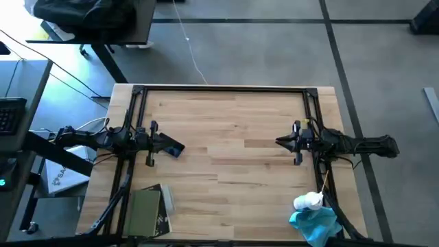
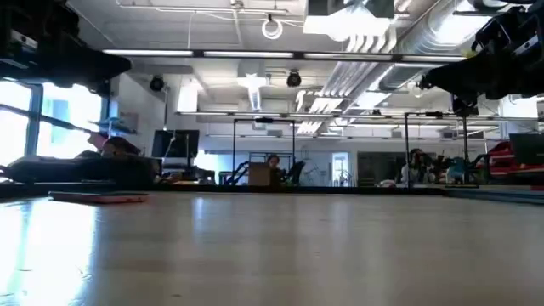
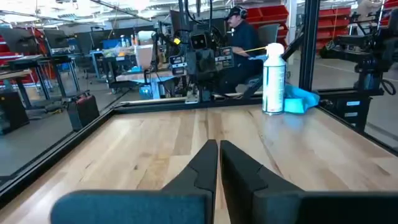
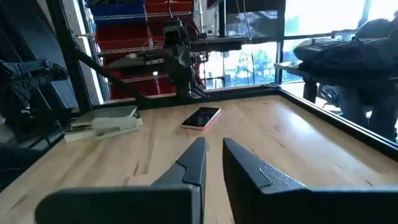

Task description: Apply microfiber cloth

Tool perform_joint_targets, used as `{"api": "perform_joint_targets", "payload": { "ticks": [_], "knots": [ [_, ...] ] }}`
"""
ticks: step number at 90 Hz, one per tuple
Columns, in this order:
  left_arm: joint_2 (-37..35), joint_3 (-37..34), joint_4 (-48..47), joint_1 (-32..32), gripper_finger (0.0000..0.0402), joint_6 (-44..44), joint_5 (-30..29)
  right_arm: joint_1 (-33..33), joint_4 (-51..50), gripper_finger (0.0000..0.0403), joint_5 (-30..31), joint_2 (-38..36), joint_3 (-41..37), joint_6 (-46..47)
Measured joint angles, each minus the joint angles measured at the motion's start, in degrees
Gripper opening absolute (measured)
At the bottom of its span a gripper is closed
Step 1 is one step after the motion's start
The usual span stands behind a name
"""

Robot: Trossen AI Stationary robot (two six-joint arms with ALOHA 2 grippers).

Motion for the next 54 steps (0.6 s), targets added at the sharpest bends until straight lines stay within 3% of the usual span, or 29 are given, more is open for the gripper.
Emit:
{"api": "perform_joint_targets", "payload": {
  "ticks": [16, 35, 54],
  "knots": [
    [0.0, -0.1, 3.1, 0.0, 0.0, -1.5, -0.2, 0.0, 0.0, 0.0023, 0.0, 0.0, 0.0, 0.0],
    [0.1, -0.1, 8.8, -0.1, 0.0, -25.3, 0.2, 0.0, 0.0, 0.0023, 0.0, 0.0, 0.0, 0.0],
    [0.4, -0.1, 8.7, 0.0, 0.0, -20.1, -12.5, 0.0, 0.0, 0.0023, 0.0, 0.0, 0.0, 0.0]
  ]
}}
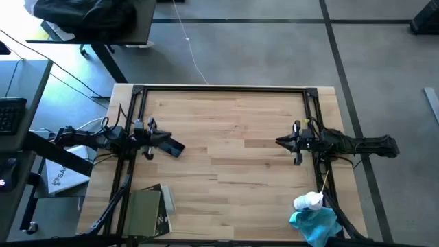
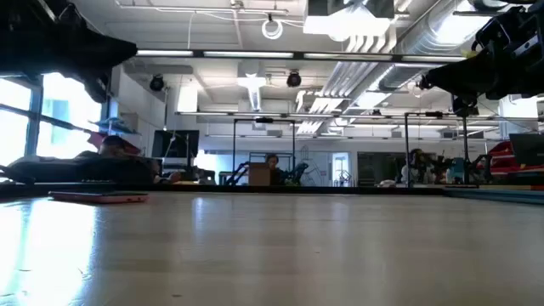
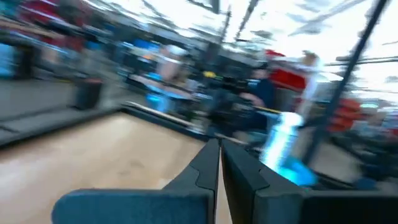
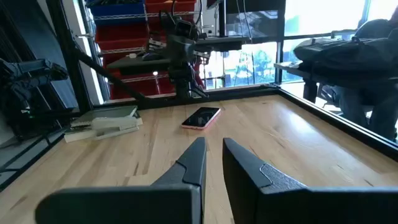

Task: Apply microfiber cloth
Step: Spray the pink cellphone using the spray bottle

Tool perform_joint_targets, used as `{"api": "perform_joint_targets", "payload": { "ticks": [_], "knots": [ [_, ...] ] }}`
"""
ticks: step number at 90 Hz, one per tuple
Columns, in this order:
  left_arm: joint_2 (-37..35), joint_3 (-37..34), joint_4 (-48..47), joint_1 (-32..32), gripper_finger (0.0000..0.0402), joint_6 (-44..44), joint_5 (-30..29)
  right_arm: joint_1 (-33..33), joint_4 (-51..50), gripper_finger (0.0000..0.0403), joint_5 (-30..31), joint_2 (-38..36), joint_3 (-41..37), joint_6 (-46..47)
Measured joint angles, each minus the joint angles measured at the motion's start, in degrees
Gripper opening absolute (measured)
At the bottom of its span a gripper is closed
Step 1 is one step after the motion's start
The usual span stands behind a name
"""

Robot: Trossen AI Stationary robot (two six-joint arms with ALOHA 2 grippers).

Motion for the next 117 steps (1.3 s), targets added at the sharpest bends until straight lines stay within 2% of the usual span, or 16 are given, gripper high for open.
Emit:
{"api": "perform_joint_targets", "payload": {
  "ticks": [9, 14, 36, 56, 62, 74, 79, 98, 117],
  "knots": [
    [1.0, 0.0, 3.9, 0.0, 0.0, 0.7, -7.0, 0.0, 0.0, 0.0023, 0.0, 0.0, 0.0, 0.0],
    [2.0, 0.0, 6.2, 0.0, 0.0, 1.1, -8.4, 0.0, 0.0, 0.0023, 0.0, 0.0, 0.0, 0.0],
    [10.7, 0.0, 22.0, 0.0, 0.0, 2.0, -4.4, 0.0, 0.0, 0.0023, 0.0, 0.0, 0.0, 0.0],
    [22.0, 0.0, 28.8, 0.0, 0.0, -1.9, -6.7, 0.0, 0.1, 0.0023, 0.0, 0.0, 0.0, 0.1],
    [25.5, 0.0, 30.5, 0.0, 0.0, -4.2, -7.0, 0.0, 1.2, 0.0023, 0.0, 0.0, 0.0, 3.5],
    [31.8, 0.0, 34.3, 0.0, 0.0, -7.5, -7.0, 0.0, 4.7, 0.0023, 0.2, 0.0, 0.0, 16.8],
    [34.2, 0.0, 36.5, 0.0, 0.0, -8.1, -7.1, 0.0, 6.6, 0.0023, 1.8, 0.0, 0.0, 18.4],
    [41.3, 0.1, 43.9, 0.0, 0.0, -8.6, -7.3, 0.0, 12.2, 0.0023, 12.8, 0.0, 0.0, 15.1],
    [43.1, 0.1, 46.8, 0.0, 0.0, -8.0, -12.2, 0.0, 20.9, 0.0023, 10.8, 0.5, 0.0, 15.0]
  ]
}}
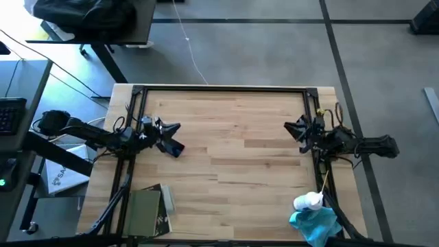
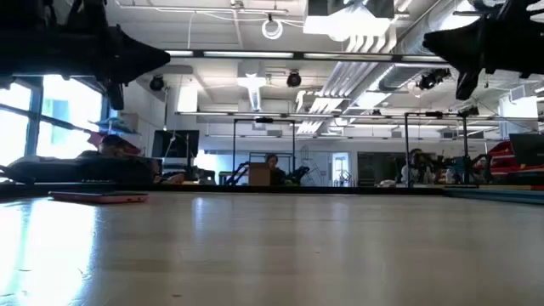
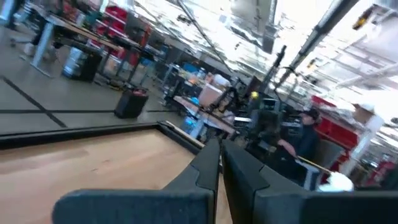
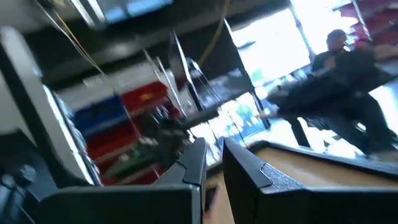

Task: Apply microfiber cloth
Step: Spray the pink cellphone using the spray bottle

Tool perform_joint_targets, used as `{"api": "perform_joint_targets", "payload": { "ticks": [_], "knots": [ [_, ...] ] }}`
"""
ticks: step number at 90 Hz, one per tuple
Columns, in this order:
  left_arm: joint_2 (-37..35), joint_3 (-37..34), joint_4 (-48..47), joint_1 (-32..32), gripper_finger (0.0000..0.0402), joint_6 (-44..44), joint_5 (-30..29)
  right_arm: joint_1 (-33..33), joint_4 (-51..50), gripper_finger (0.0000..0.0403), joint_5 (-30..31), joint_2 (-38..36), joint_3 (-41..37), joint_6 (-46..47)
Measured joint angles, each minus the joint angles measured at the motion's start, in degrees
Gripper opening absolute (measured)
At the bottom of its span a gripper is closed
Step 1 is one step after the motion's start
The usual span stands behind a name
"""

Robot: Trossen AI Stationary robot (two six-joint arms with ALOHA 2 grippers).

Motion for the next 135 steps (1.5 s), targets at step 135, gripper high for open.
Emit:
{"api": "perform_joint_targets", "payload": {
  "ticks": [135],
  "knots": [
    [3.3, 26.8, -58.2, 0.0, 0.0148, 7.5, 11.3, 0.0, -6.2, 0.0106, -7.0, 69.9, 36.1, -10.9]
  ]
}}
